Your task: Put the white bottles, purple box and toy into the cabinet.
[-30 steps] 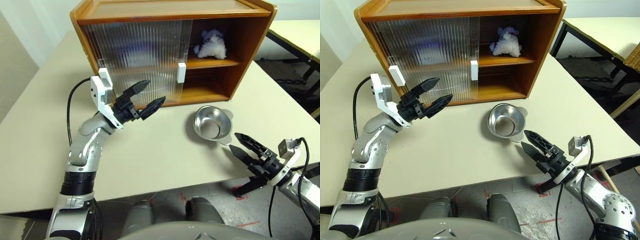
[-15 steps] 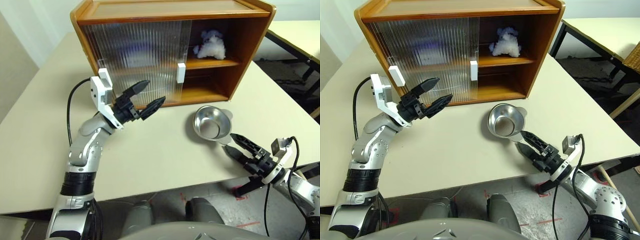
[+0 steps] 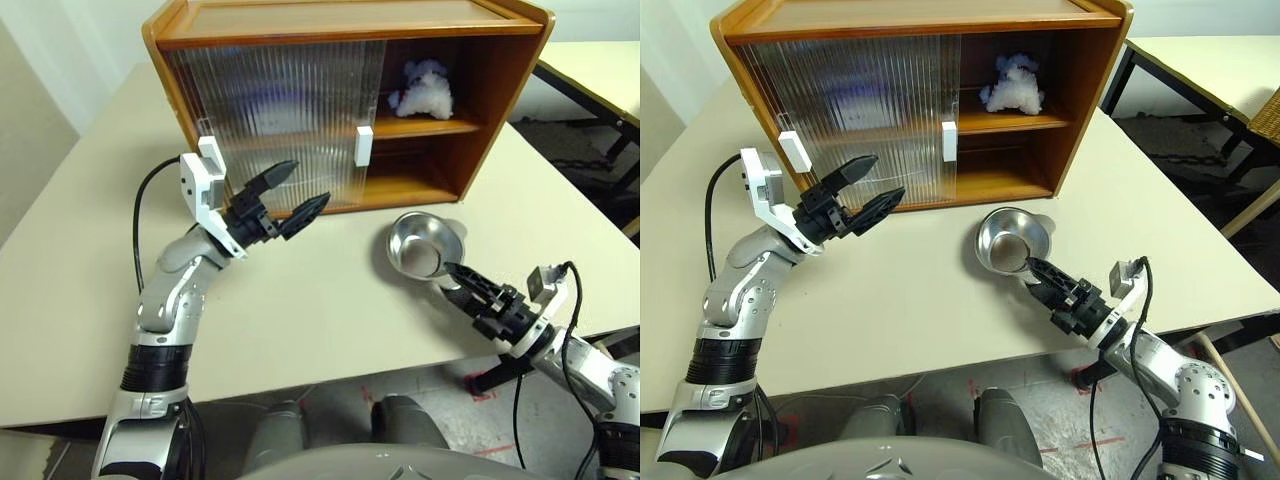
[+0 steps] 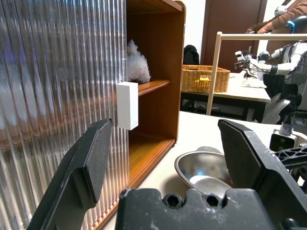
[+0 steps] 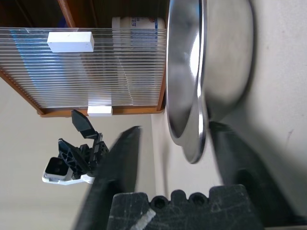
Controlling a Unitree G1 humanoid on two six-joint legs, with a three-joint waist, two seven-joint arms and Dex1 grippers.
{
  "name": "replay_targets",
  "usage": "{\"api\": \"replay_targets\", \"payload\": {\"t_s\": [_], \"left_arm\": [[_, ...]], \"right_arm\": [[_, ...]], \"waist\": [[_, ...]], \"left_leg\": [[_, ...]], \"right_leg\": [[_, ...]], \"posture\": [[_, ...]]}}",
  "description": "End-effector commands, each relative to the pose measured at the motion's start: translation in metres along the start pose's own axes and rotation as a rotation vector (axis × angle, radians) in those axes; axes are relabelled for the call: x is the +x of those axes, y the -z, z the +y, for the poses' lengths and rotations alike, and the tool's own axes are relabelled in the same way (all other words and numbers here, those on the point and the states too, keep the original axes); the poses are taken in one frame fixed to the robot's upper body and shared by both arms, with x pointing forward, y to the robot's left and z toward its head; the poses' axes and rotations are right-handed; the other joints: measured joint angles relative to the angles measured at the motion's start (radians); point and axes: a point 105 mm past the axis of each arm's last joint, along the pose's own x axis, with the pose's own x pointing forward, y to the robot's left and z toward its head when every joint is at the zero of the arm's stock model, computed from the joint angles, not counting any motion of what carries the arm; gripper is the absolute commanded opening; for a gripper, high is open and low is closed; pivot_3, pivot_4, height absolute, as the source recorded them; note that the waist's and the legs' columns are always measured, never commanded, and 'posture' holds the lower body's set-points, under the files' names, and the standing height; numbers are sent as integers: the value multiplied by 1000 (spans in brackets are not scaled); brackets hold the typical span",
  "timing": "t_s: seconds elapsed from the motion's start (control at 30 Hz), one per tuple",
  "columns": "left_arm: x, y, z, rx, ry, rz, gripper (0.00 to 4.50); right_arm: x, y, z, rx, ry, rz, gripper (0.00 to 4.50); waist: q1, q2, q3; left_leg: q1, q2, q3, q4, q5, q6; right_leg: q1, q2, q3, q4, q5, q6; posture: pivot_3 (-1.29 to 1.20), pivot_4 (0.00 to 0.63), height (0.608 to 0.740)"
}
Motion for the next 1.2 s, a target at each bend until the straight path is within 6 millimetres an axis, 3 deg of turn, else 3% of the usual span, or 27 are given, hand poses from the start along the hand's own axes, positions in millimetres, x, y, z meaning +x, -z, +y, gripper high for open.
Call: {"api": "replay_targets", "payload": {"t_s": [0.03, 0.17, 0.2, 0.5, 0.77, 1.0, 1.2], "left_arm": [[0, -1, -2, 18, 5, 3, 4500], [1, -2, -1, 20, 4, 2, 4500], [1, -2, -1, 20, 4, 1, 4500], [-1, -2, 0, 24, 0, 3, 4500], [-1, -4, 2, 26, 0, 3, 4500], [-2, -7, 3, 38, -7, 2, 4500], [-5, -9, 4, 47, -15, 4, 4500]], "right_arm": [[4, -1, 12, -17, -13, -15, 1565], [8, 0, 17, -17, -12, -22, 106], [9, 0, 19, -19, -11, -24, 44], [22, -6, 42, -2, -64, -82, 44], [55, -7, 78, 43, -144, -143, 44], [82, -8, 84, 58, -145, -182, 44], [78, -24, 84, 56, -135, -226, 44]], "waist": [[-1, 0, 0], [-1, 0, 0], [-1, 0, 0], [-2, 0, 0], [-3, 0, 0], [-2, 0, 0], [-1, 1, 0]], "left_leg": [[0, 0, 0, 0, 0, 0], [0, 0, 0, 0, 0, 0], [0, 0, 0, 0, 0, 0], [0, 0, 0, 0, 0, 0], [0, 1, 0, 0, 0, 0], [0, 0, -1, 0, 0, 0], [1, 1, -1, 0, 0, 0]], "right_leg": [[0, 0, 0, 0, 0, 0], [0, 0, 0, 0, 0, 0], [0, 0, 0, 0, 0, 0], [0, 0, 0, 0, 0, 0], [0, 0, 0, 0, 0, 0], [-2, 0, 0, 0, 1, -2], [-2, 0, 0, 1, 1, -3]], "posture": [[48, 0, 740], [49, 0, 740], [49, 0, 740], [46, 0, 740], [50, 0, 740], [72, 0, 740], [83, 0, 740]]}}
